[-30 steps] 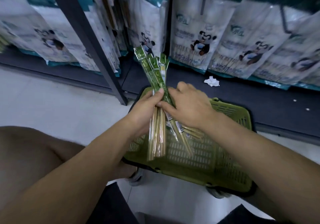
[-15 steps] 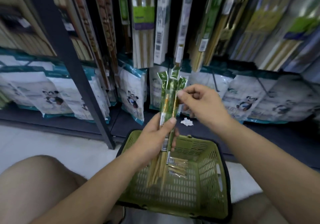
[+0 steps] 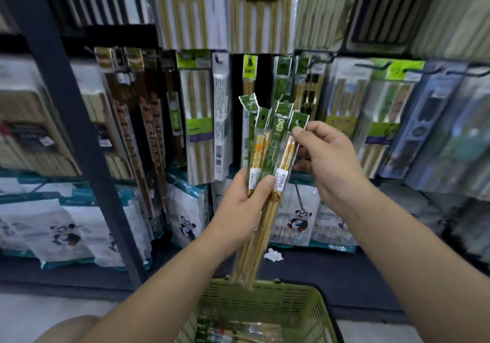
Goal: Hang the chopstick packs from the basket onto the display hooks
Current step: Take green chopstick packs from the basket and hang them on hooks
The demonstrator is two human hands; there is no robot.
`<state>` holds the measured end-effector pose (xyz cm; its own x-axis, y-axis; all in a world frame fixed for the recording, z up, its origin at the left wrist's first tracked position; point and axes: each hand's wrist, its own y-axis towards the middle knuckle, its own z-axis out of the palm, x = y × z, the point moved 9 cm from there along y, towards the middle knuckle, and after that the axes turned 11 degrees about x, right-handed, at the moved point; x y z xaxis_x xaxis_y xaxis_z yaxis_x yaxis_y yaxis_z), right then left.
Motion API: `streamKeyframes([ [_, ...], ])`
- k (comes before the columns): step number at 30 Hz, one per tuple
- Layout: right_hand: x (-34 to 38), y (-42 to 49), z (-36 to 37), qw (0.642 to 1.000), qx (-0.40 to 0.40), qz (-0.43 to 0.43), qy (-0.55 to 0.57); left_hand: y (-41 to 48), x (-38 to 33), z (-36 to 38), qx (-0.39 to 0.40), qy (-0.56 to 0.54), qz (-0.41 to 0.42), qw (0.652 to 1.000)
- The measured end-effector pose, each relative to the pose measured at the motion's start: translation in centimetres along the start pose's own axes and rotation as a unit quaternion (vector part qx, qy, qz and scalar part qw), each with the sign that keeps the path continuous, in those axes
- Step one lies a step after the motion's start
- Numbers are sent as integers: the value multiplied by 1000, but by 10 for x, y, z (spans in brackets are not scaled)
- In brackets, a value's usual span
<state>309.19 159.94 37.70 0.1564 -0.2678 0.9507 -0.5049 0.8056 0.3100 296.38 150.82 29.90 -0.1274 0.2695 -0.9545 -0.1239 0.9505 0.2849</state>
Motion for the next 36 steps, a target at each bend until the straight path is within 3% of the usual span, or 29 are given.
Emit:
streamKeyframes([
  [8,20,30,-25,998,-49,-17,46,42,-17,-10,-2,-29,58,998],
  [20,59,82,-42,985,-119,-62,-106,61,-18,-12,-1,-110,76,991],
  [36,54,95,-42,980,-119,-60,-149,62,-20,-9,-9,-103,80,991],
])
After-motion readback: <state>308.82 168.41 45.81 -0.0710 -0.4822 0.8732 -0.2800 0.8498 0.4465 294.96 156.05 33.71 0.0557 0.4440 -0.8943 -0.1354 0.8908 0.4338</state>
